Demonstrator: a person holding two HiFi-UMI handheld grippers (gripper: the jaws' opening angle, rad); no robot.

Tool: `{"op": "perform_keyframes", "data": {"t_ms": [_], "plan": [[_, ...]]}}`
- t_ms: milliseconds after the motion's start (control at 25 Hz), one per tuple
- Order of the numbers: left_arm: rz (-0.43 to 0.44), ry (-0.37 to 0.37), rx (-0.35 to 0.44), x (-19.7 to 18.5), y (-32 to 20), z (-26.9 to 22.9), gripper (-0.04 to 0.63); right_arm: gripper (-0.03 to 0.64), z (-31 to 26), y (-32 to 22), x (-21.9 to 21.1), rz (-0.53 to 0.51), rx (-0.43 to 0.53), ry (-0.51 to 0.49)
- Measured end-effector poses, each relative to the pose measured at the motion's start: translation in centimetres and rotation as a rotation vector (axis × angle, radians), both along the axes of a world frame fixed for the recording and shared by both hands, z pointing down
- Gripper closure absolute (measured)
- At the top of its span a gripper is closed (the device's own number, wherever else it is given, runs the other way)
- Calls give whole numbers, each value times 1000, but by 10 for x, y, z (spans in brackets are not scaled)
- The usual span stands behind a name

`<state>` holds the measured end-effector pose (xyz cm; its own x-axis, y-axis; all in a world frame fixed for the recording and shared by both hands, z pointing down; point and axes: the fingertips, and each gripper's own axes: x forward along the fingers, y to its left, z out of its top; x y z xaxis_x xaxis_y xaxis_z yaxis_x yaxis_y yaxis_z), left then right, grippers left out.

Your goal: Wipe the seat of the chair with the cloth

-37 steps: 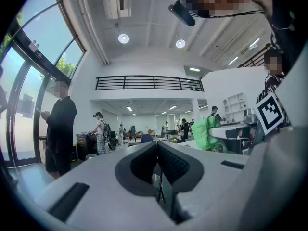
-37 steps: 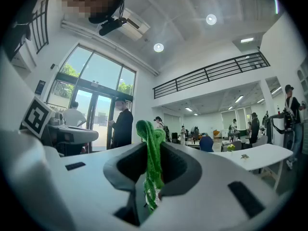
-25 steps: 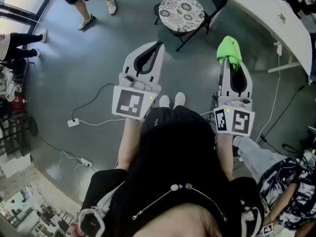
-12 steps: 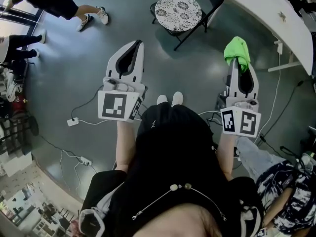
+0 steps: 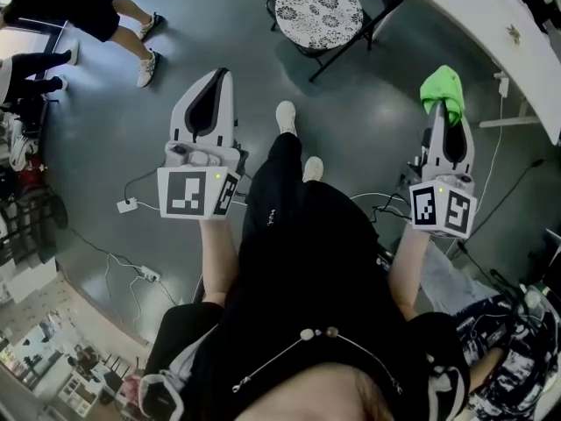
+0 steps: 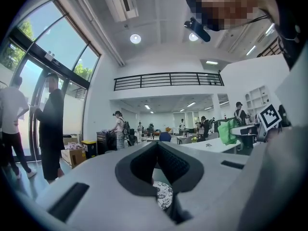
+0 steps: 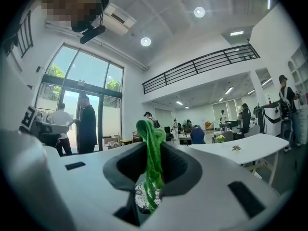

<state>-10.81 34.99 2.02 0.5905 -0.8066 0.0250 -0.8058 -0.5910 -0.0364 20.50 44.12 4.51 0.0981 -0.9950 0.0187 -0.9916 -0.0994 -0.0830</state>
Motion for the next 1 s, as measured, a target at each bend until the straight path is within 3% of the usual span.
{"op": "perform_keyframes", "data": {"t_ms": [240,480,800,1000], "plan": [[2,28,-6,5,-72,7,589,531,2,-70,-6,-22,-13,44],[44,22,-9,9,-174,15,589,531,10,-176,-29,-76,-45,86],[122,13,-47,15,-287,42,589,531,47,-320,-61,-183,-166,259],[130,22,-95,20,-318,65,589,531,103,-388,-69,-298,-269,330]]}}
